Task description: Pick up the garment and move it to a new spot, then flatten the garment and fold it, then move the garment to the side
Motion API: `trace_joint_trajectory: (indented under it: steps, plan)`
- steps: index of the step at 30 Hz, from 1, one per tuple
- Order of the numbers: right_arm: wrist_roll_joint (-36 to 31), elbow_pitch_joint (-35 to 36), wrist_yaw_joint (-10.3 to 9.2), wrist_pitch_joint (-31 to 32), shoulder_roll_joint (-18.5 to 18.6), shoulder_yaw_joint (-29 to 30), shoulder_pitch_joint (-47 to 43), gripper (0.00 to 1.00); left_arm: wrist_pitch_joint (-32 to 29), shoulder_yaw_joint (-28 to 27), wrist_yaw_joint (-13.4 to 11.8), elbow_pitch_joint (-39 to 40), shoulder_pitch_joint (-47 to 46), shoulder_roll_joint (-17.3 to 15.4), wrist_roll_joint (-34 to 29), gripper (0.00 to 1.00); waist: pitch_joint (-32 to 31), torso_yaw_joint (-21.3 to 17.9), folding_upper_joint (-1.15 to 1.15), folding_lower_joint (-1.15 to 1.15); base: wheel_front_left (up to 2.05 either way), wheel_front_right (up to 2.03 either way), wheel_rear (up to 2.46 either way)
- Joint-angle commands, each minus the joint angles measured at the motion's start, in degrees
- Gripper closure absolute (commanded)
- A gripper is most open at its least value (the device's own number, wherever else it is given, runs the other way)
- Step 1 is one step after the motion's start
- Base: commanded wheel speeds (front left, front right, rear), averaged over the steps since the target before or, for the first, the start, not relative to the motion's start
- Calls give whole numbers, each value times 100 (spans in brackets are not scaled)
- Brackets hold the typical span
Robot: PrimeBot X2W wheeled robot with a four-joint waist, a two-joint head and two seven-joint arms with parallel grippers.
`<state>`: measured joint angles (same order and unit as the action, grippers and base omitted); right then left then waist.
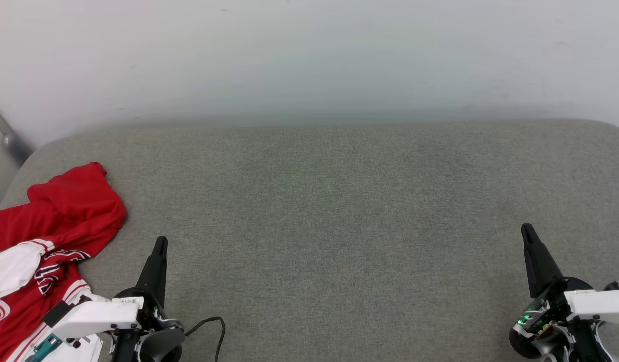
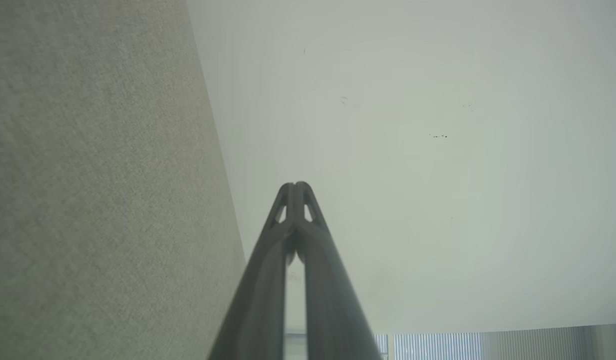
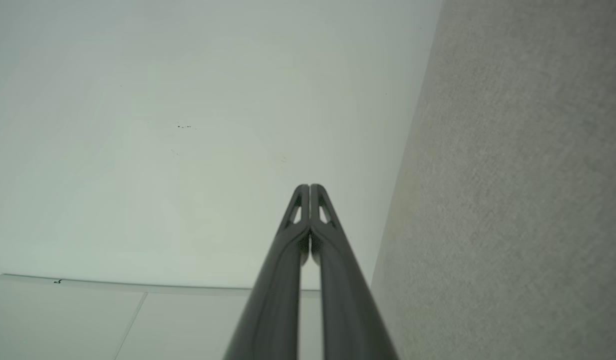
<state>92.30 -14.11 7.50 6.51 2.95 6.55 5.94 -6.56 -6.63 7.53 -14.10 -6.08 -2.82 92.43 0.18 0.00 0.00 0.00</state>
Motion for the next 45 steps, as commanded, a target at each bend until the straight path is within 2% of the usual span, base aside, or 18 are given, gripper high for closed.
trace_joint_trajectory:
  steps: [1,14,15,25,31,39,45]
  plan:
    - [23,-7,-2,-4,-18,-2,63,100,-12,-11,19,0,-36,12,-8,100,0,0,0,0,0,0,0]
    - [23,-7,-2,-5,-18,-2,63,100,-12,-10,18,1,-36,12,-7,100,0,0,0,0,0,0,0]
    - [-1,-14,0,0,0,0,-8,0,1,3,-1,-15,5,0,1,0,0,0,0,0,0,0,0]
    - [-135,-2,0,-237,-4,-154,-105,0,229,296,-4,24,16,5,-15,0,3,3,0,0,0,0,0]
    - [-478,51,0,-402,14,-286,-114,0,404,480,-4,111,-23,-11,-209,0,1,13,0,0,0,0,0]
    - [-1439,207,0,-605,30,-355,-132,0,607,547,-4,150,-48,-6,-943,0,-8,25,0,0,0,0,0]
    - [-2241,341,0,-744,17,-381,-170,0,748,628,-4,256,-59,-2,-1797,0,-17,36,0,0,0,0,0]
